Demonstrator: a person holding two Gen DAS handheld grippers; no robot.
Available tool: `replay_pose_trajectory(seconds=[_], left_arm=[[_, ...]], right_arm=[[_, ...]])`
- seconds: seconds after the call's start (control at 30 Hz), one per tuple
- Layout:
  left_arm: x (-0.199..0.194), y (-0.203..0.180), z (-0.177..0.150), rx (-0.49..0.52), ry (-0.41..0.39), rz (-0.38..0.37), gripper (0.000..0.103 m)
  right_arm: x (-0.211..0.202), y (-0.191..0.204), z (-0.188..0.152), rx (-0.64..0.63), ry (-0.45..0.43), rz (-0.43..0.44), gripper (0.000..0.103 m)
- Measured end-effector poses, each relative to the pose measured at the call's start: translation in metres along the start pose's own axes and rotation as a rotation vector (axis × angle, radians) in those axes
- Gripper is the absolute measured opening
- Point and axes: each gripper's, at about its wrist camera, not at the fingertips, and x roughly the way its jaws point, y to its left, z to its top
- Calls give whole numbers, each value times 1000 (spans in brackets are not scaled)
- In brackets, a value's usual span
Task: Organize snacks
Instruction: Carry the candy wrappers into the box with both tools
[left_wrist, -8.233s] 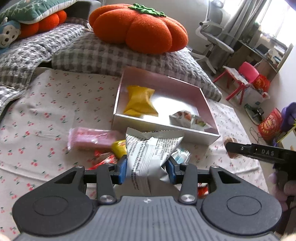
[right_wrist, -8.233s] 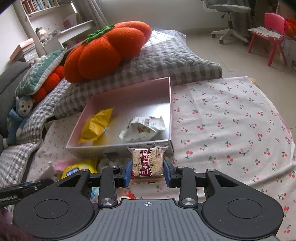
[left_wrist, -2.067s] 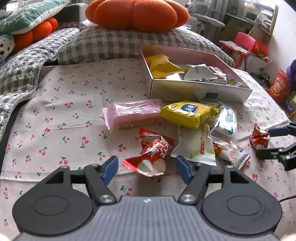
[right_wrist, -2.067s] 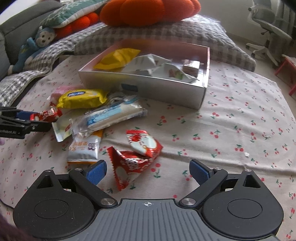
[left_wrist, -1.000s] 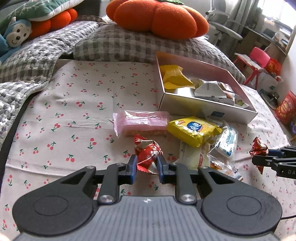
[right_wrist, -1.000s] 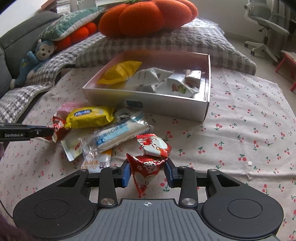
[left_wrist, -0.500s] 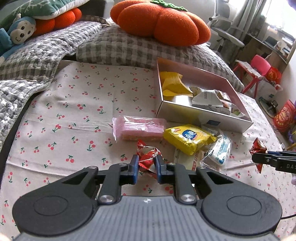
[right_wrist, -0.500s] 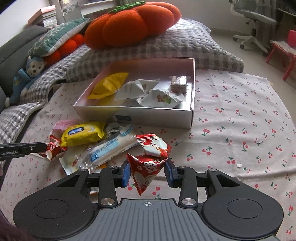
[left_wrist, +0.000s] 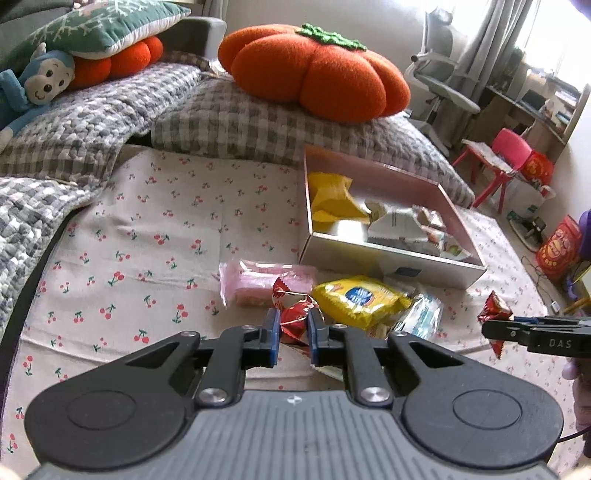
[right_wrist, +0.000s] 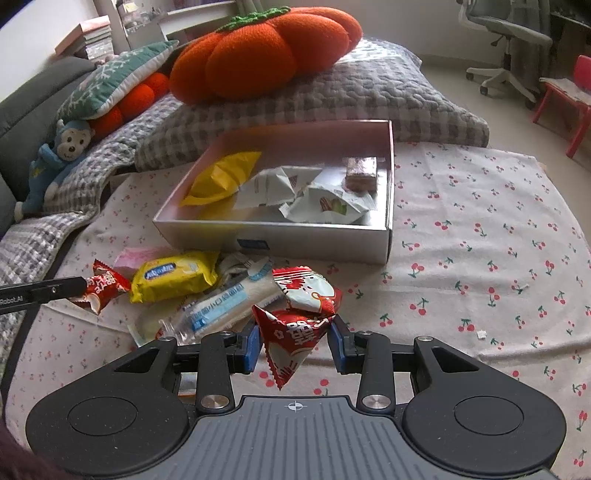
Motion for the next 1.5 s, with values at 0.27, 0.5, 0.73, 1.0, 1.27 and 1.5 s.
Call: replay_pose_trajectory(seconds=[0.27, 0.5, 0.73, 1.0, 1.27, 1.5], left_arm=[[-5, -9, 18, -43, -56, -37, 13], [6, -25, 33, -92, -85, -69, 13], [24, -47, 44, -109, -107, -87, 13], [53, -62, 48, -162, -146, -47, 13], [76, -69, 47, -171, -171, -1, 13], [86, -69, 44, -176, -154, 24, 12]], right_arm=[[-3, 2, 16, 34, -31, 22, 36], [-1, -5, 32, 93, -61, 24, 36], [9, -17, 44, 158, -70, 21, 36], [15, -32, 56, 232, -120, 15, 36], [23, -53, 66, 281, -159, 6, 36], [34, -62, 71, 277, -160, 20, 36]])
